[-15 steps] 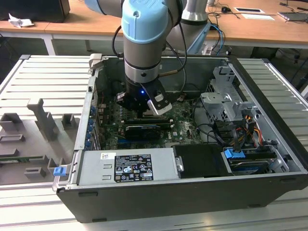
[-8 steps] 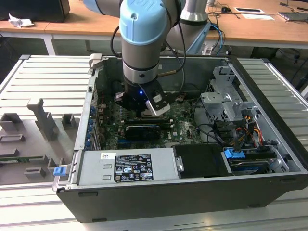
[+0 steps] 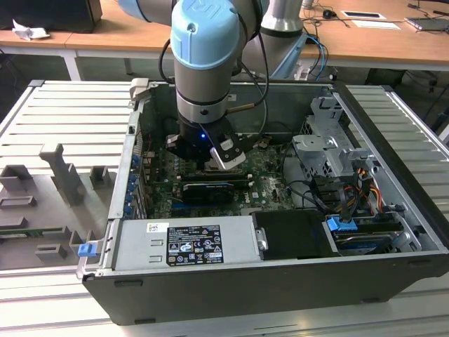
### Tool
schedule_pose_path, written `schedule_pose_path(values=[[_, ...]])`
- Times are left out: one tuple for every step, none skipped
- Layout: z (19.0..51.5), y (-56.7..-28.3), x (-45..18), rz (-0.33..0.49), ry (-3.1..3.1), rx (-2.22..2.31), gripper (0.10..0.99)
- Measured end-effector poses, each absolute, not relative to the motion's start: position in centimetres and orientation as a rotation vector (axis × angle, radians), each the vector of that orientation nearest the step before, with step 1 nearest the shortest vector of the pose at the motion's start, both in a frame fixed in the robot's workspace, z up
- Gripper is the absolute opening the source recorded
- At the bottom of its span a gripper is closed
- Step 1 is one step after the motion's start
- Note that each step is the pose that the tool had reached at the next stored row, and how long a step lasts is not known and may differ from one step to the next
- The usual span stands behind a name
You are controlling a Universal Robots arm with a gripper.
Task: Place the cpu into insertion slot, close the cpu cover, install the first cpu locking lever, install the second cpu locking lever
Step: 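Install the second cpu locking lever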
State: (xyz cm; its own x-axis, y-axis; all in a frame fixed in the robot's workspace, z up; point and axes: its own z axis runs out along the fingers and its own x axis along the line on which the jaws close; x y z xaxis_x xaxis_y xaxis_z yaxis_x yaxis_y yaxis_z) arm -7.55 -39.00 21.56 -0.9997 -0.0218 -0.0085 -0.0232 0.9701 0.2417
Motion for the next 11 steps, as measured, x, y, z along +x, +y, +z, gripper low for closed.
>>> schedule_pose_path(values=[[21.5,-39.0,-7.6,0.388,3.111,-0.036,0.106],[21.5,-39.1,-7.7,0.395,3.111,-0.036,0.106],[21.4,-39.1,-7.7,0.399,3.11,-0.036,0.106],[21.3,-39.1,-7.7,0.402,3.11,-0.035,0.106],[21.3,-39.2,-7.7,0.403,3.109,-0.035,0.106],[21.3,-39.2,-7.7,0.404,3.109,-0.036,0.106],[21.3,-39.2,-7.7,0.404,3.109,-0.036,0.106],[21.5,-39.2,-7.7,0.404,3.109,-0.036,0.106],[21.7,-39.2,-7.7,0.404,3.109,-0.036,0.106],[21.9,-39.2,-7.7,0.404,3.109,-0.036,0.106],[22.4,-39.2,-7.7,0.403,3.109,-0.036,0.106]])
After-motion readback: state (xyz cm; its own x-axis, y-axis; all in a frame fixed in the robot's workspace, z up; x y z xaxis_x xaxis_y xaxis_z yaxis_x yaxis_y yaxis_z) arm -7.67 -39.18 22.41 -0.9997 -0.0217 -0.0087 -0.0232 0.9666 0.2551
